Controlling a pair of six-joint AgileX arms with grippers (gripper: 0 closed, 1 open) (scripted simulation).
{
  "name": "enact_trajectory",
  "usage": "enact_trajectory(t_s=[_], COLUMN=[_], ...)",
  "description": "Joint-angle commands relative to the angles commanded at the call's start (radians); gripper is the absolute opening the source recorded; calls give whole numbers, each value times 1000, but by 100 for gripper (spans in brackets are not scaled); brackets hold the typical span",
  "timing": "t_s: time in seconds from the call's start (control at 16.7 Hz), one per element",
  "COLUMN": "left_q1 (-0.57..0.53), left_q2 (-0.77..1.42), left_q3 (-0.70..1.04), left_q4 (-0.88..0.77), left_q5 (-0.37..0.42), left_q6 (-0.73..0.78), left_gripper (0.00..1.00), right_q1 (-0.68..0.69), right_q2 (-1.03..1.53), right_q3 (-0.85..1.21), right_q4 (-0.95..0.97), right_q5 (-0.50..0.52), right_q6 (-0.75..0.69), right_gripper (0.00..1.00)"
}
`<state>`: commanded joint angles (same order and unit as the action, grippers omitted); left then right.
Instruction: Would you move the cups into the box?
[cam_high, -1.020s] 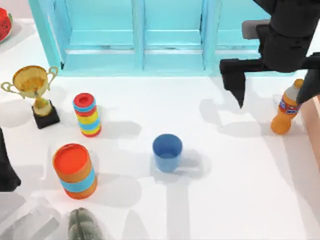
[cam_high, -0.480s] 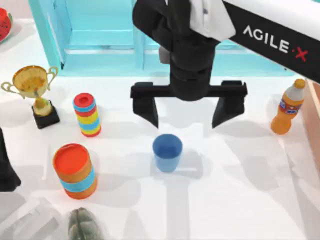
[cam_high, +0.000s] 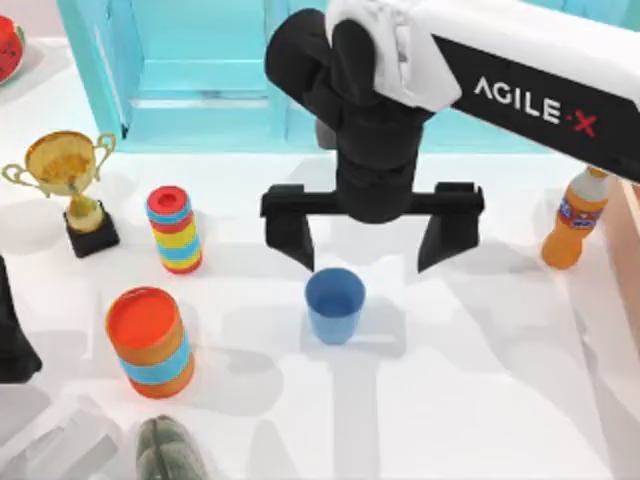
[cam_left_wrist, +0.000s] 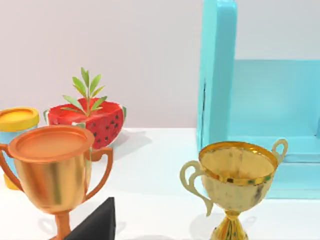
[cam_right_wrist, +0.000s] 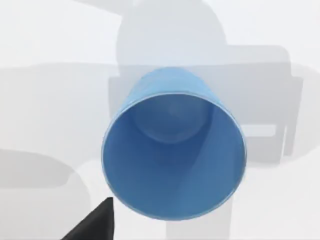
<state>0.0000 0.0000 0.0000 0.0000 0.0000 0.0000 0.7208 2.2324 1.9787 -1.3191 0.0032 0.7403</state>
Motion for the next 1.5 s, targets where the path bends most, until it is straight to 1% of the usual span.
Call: enact_trajectory(t_s=[0.3, 0.42, 0.66, 1.44, 1.5], left_q1=[0, 0, 0, 0, 0], left_q2=[0, 0, 0, 0, 0], left_q3=[0, 0, 0, 0, 0], left_q4=[0, 0, 0, 0, 0], left_q5=[0, 0, 0, 0, 0], left_q6=[0, 0, 0, 0, 0], left_gripper=[100, 100, 100, 100, 100], right_q1=[3, 4, 4, 4, 4], right_q2=[26, 32, 33, 33, 33], right_q3=[-189, -223, -226, -226, -226], right_q4=[222, 258, 260, 260, 260], right_q5=[0, 0, 0, 0, 0], right_q6=[3, 4, 4, 4, 4], right_gripper=[100, 100, 100, 2, 0])
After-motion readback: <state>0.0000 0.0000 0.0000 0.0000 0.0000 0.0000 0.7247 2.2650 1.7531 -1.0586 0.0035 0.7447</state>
